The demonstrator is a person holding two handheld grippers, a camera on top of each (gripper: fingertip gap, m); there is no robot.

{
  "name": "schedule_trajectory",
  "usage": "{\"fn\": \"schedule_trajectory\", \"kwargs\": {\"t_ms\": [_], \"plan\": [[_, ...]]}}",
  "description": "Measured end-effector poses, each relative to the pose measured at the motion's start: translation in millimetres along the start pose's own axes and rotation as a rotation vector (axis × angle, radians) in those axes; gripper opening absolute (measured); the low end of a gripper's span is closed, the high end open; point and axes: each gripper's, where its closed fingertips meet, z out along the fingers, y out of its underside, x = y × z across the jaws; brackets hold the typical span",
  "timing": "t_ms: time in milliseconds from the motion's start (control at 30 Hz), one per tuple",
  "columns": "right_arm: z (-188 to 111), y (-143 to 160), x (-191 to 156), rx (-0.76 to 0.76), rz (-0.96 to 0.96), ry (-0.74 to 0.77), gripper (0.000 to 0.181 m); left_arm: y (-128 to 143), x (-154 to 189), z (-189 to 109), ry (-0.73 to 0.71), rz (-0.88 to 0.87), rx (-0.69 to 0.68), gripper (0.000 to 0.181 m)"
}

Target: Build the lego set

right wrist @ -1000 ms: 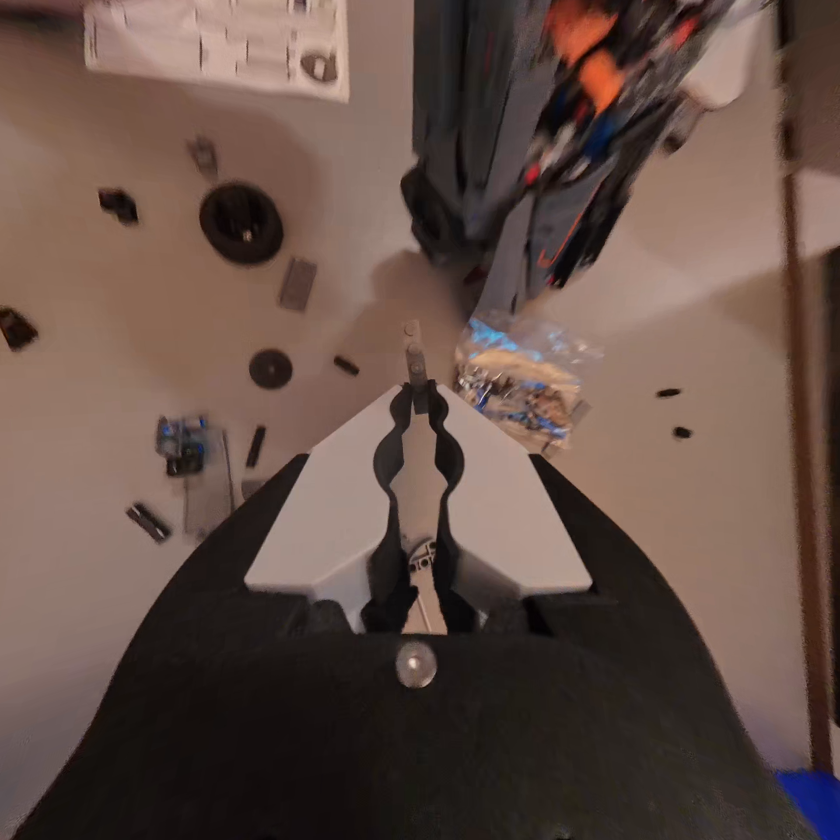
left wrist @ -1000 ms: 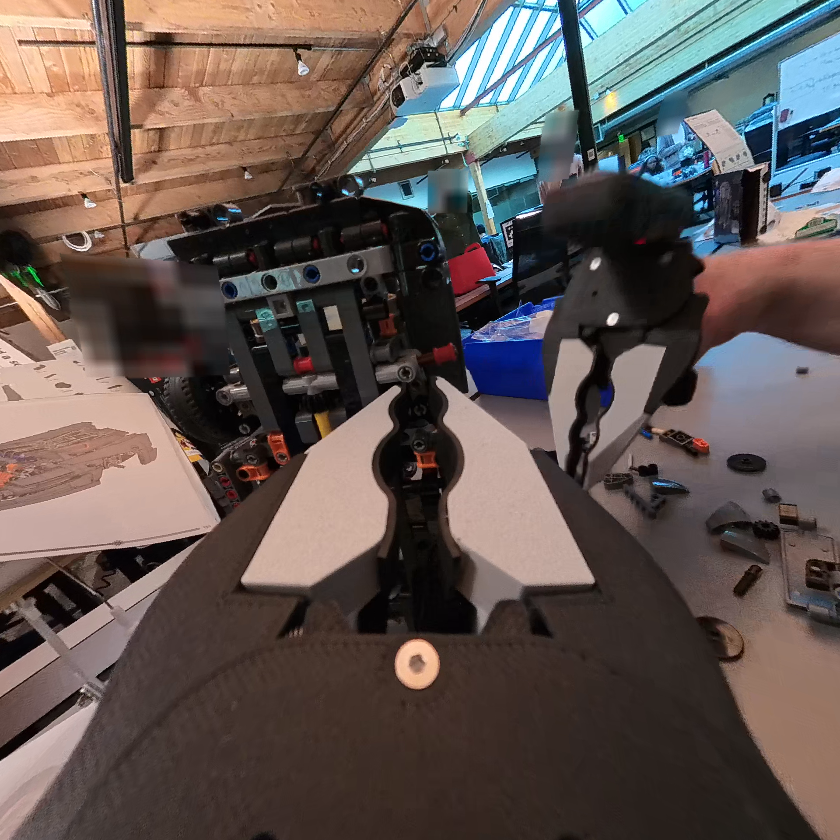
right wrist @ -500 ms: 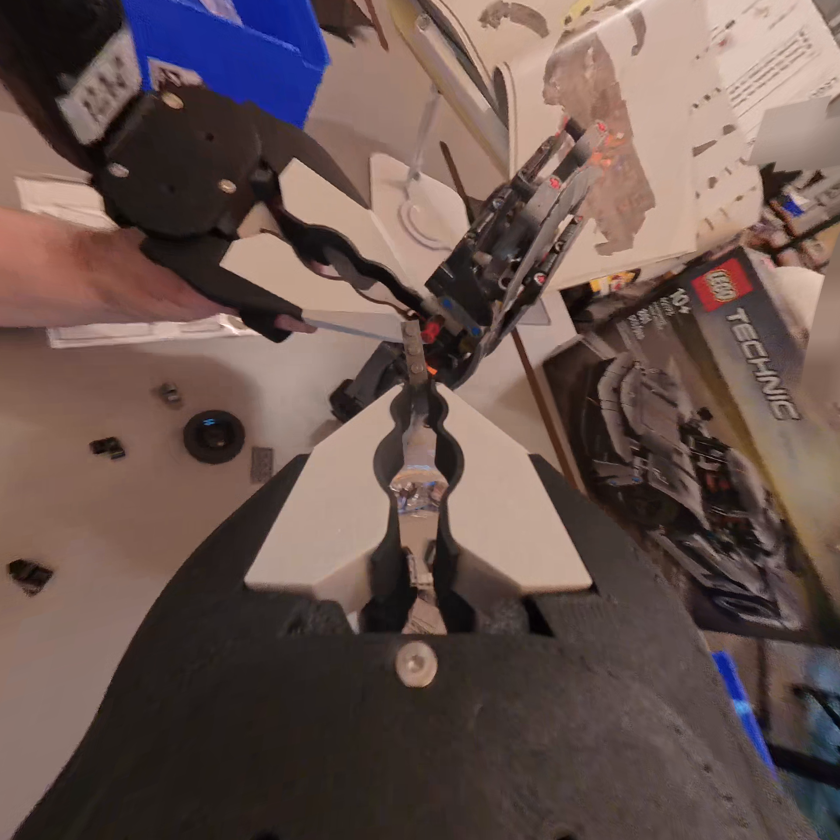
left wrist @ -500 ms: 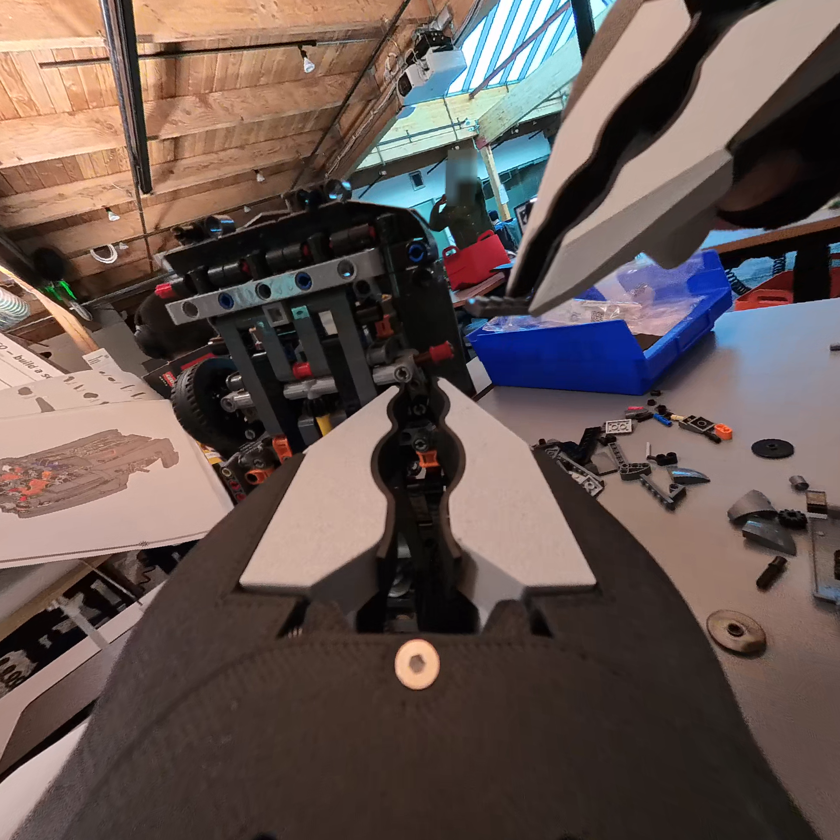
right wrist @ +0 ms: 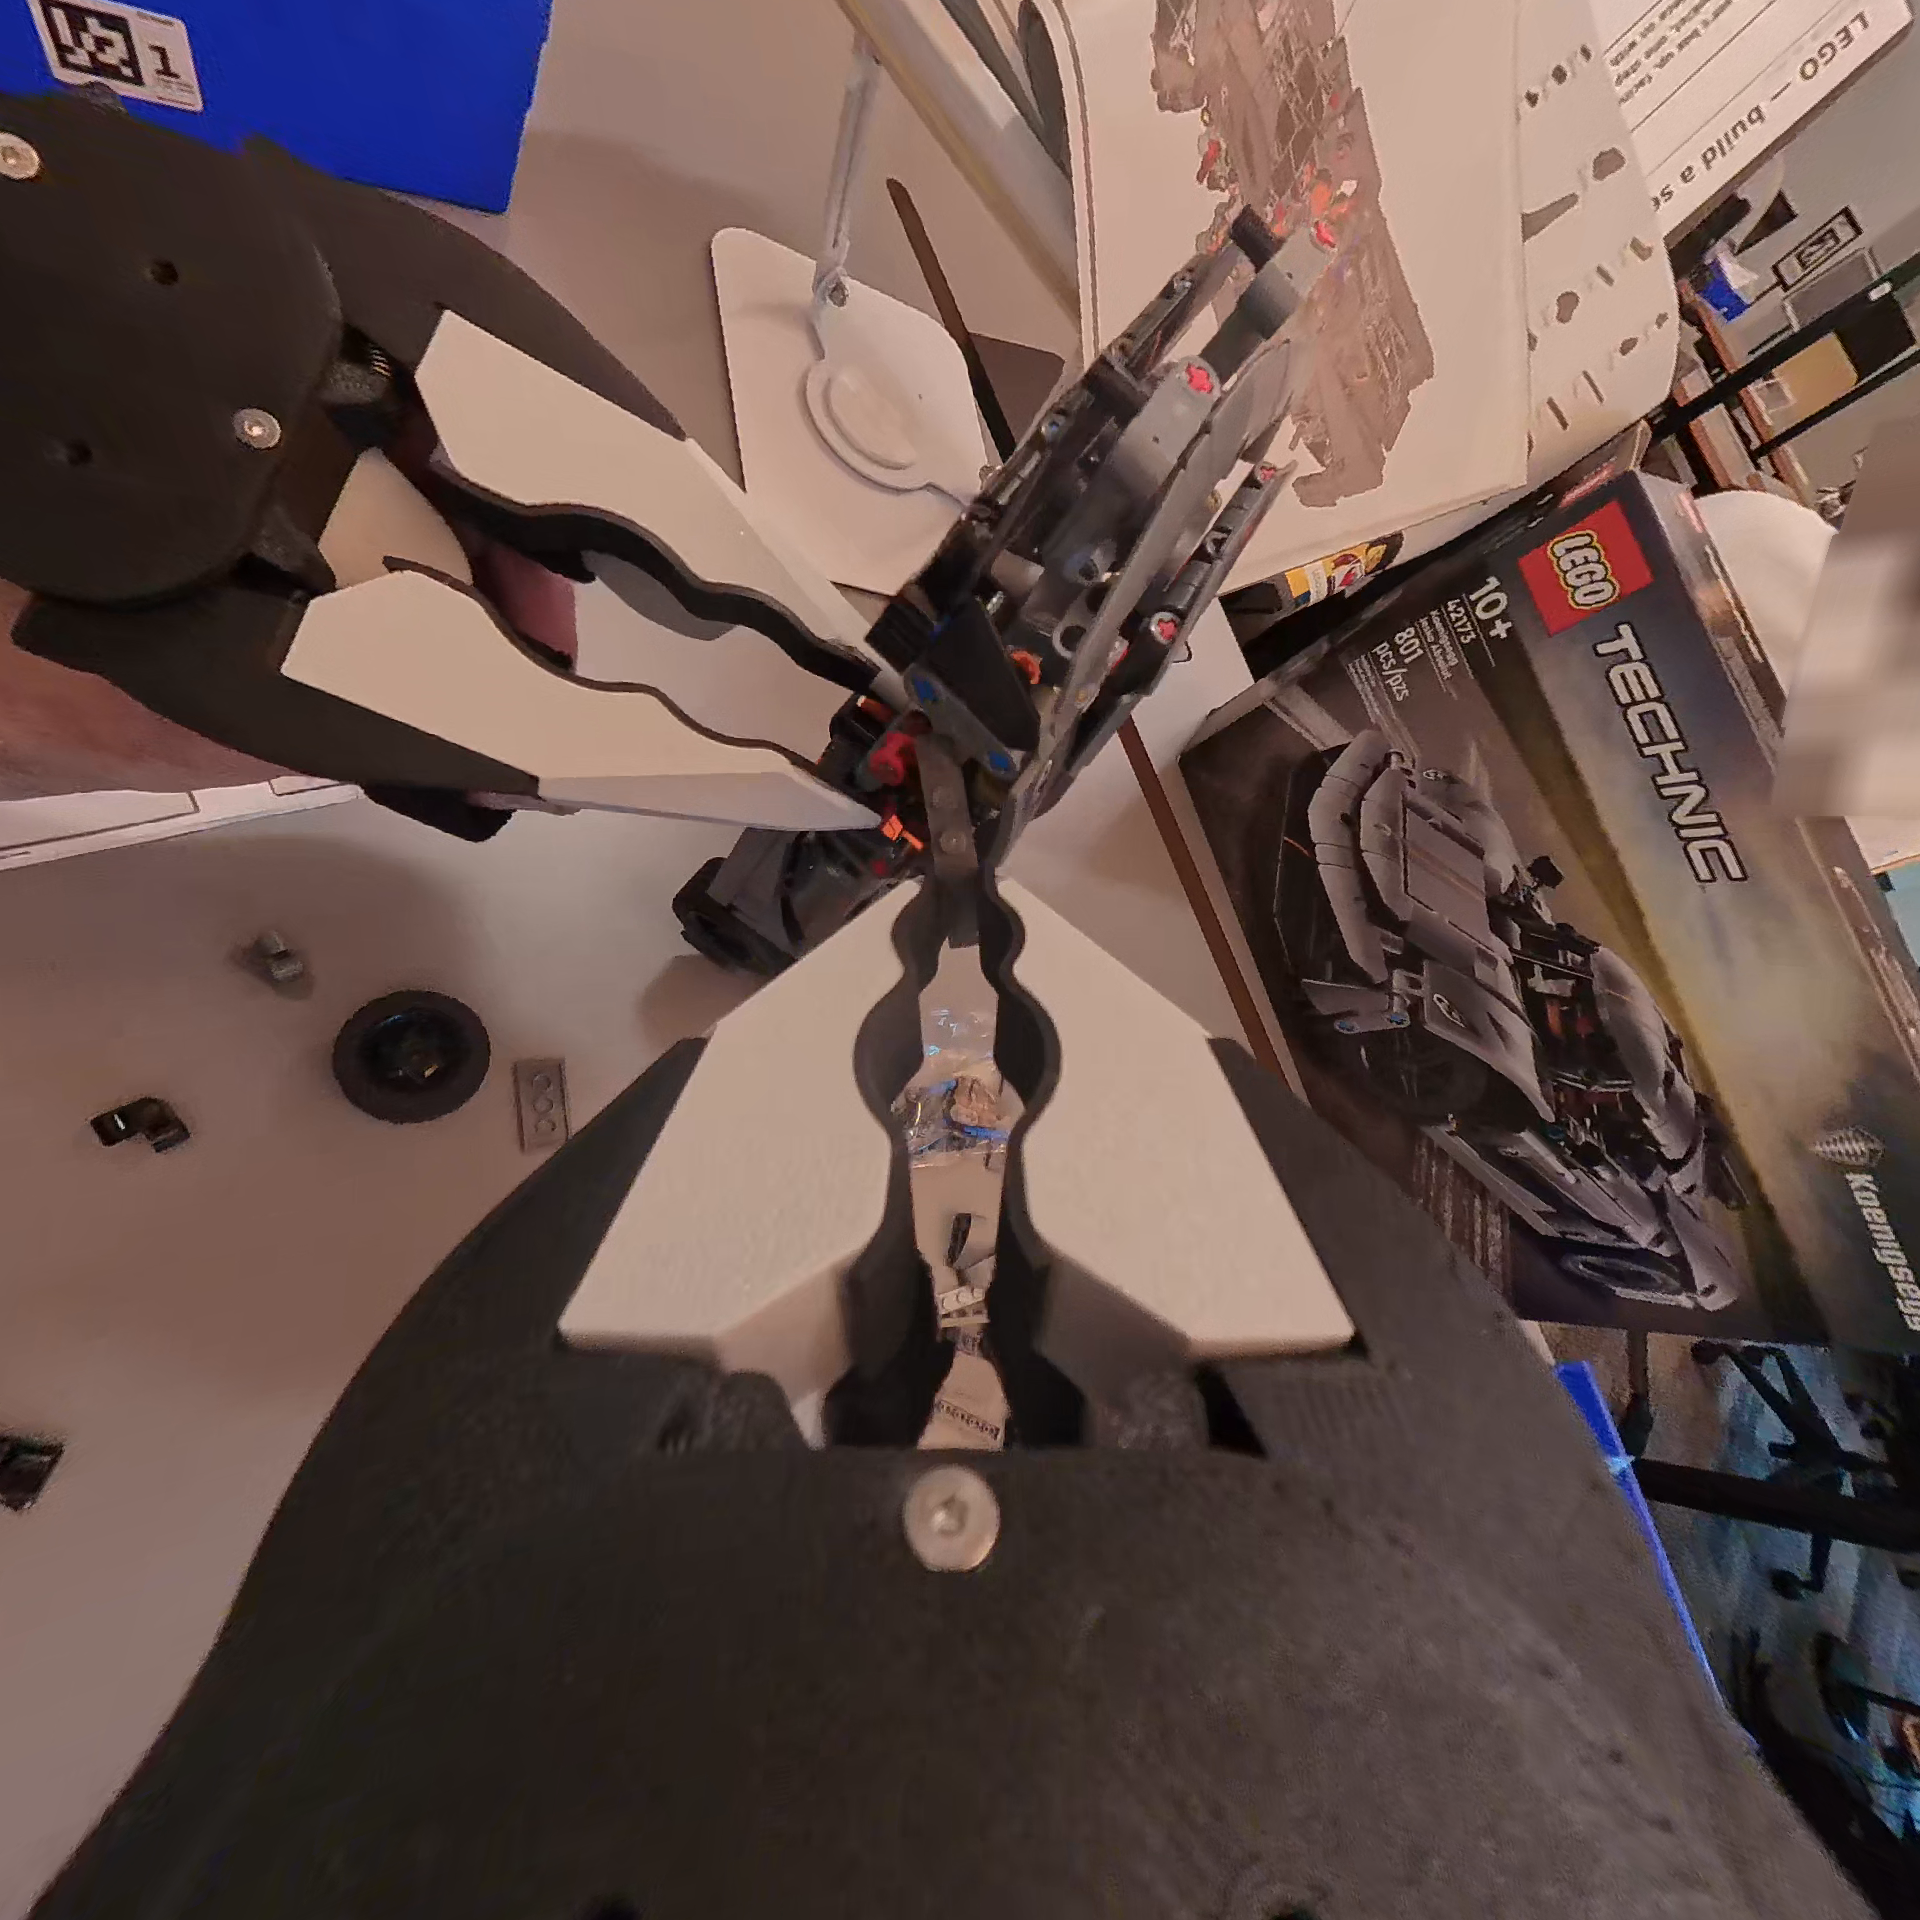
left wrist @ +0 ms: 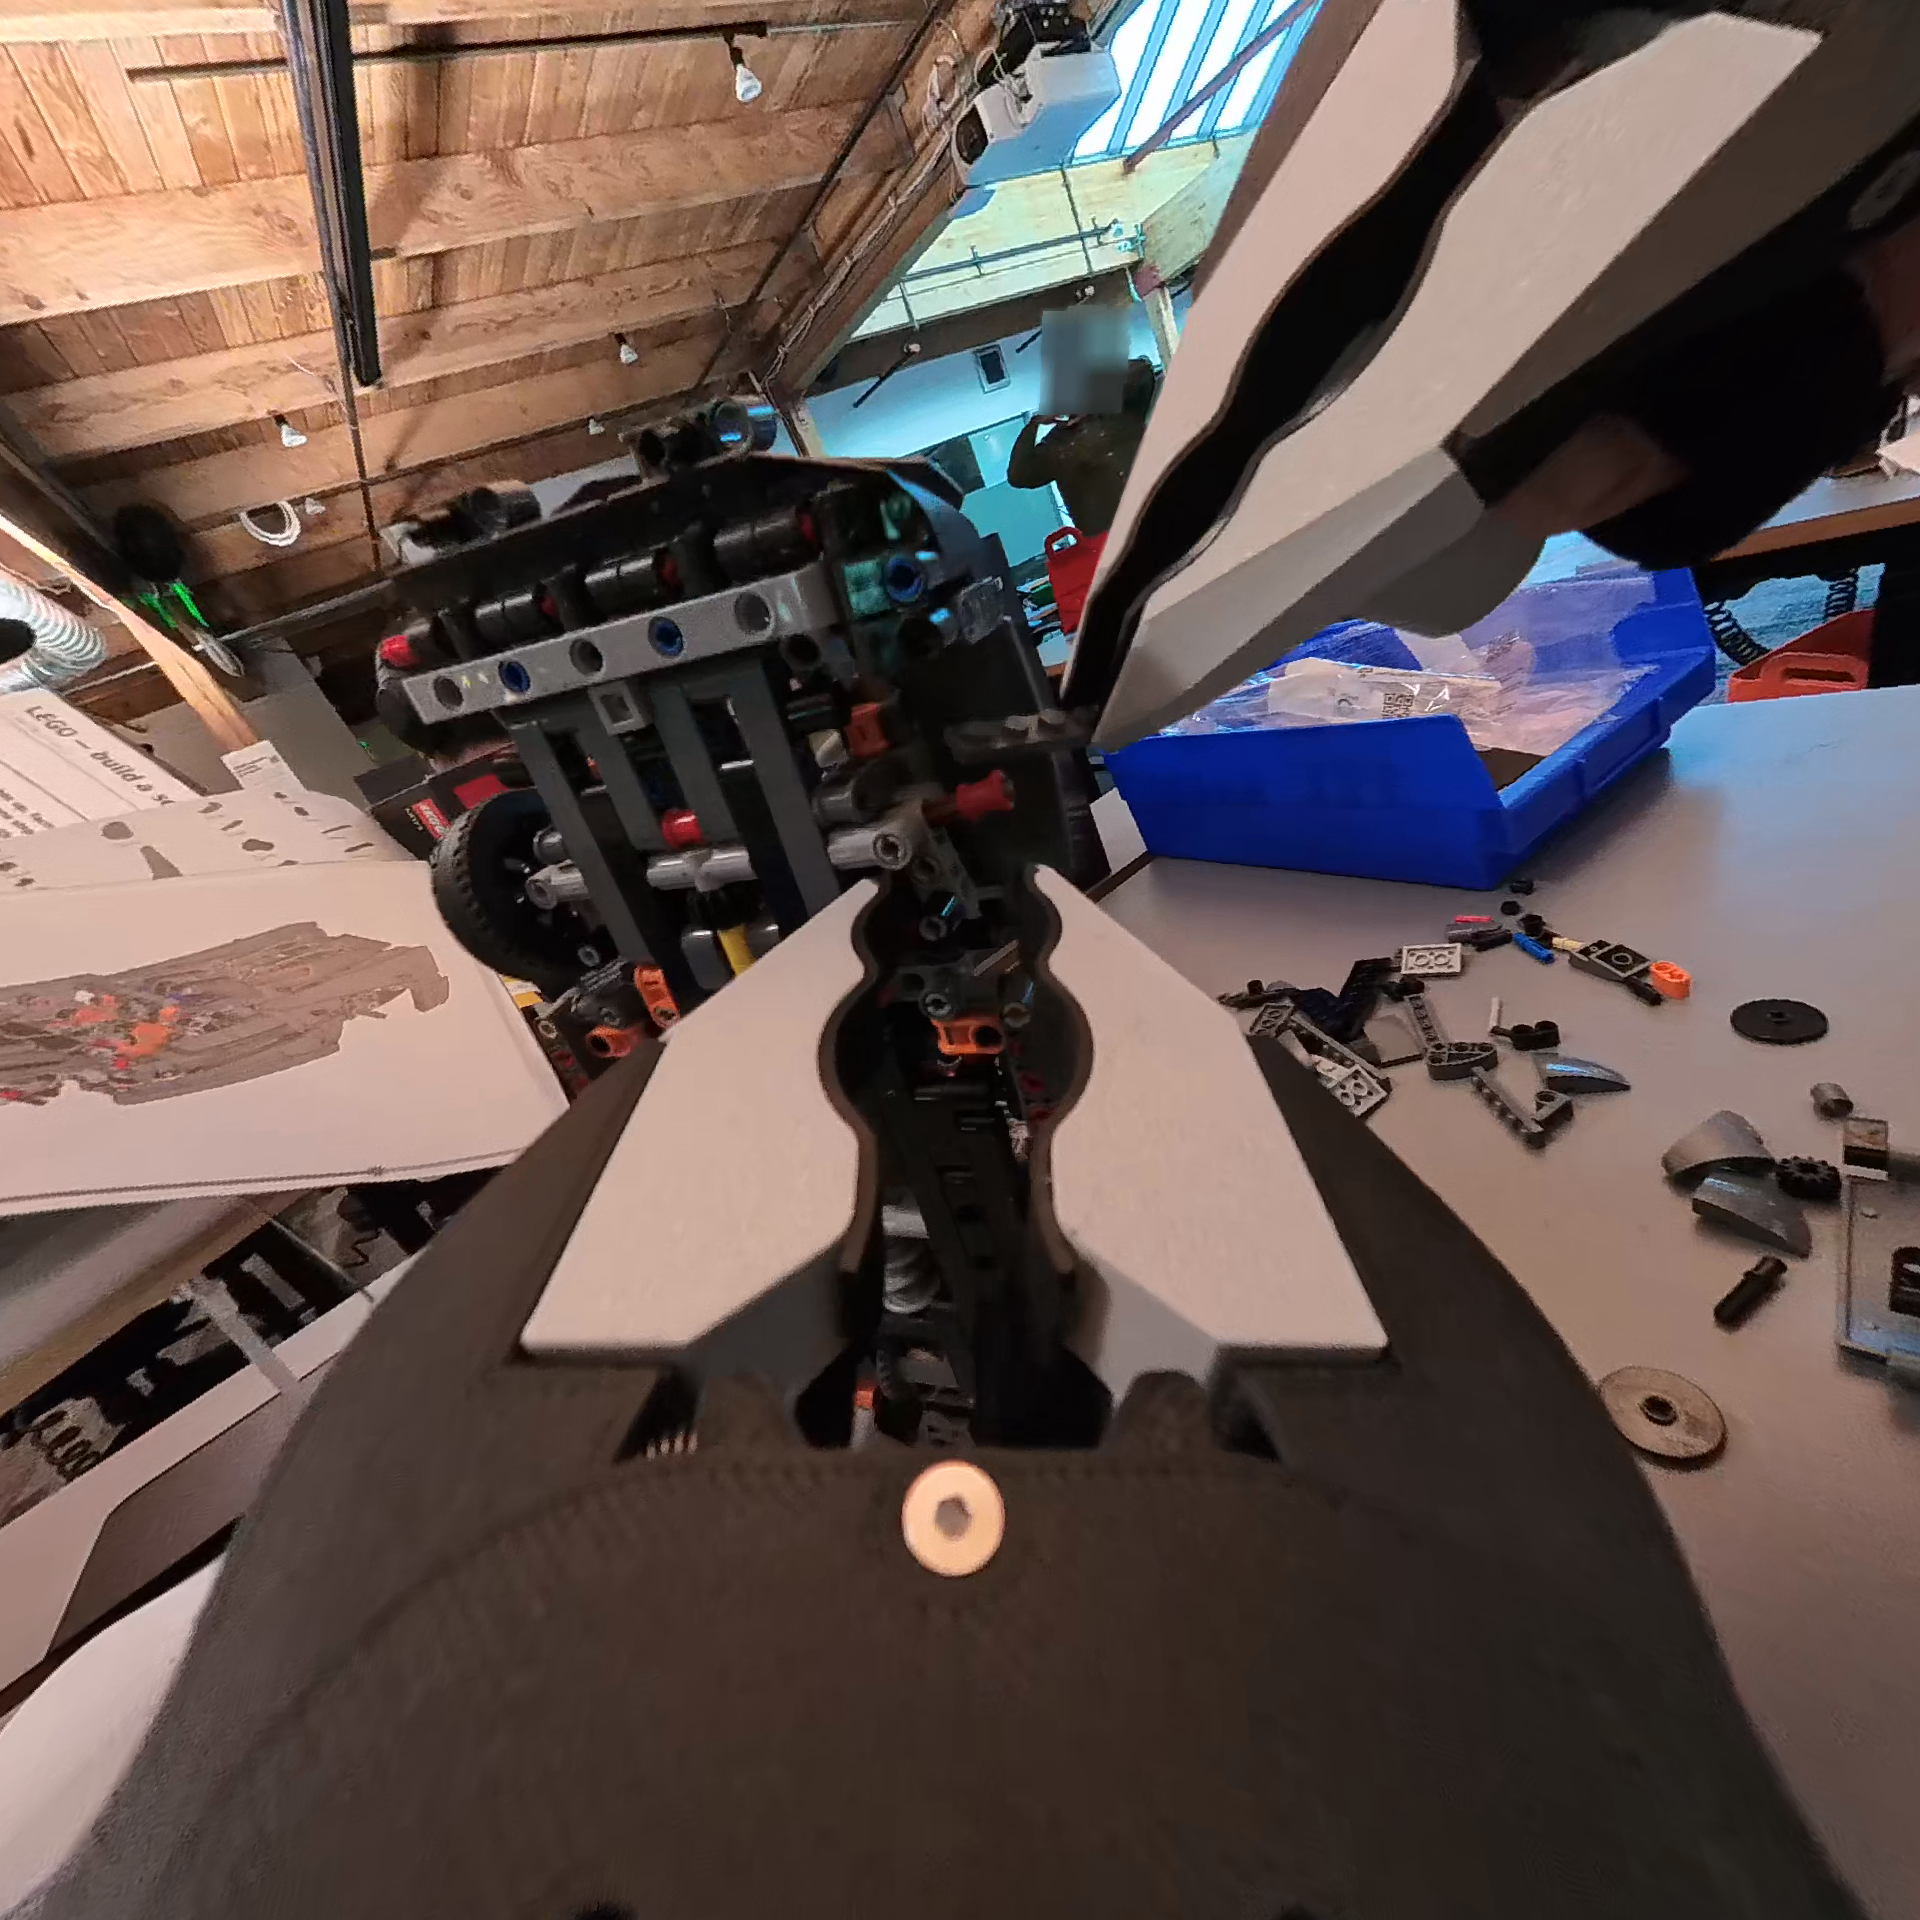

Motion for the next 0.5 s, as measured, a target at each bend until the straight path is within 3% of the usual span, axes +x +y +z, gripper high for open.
{"fn": "schedule_trajectory", "kwargs": {"t_ms": [500], "plan": [[2.4,1.2,-3.6,0.023,0.047,-0.019,0.006,-0.3,2.0,-11.5,0.083,-0.063,-0.018,0.023]]}}
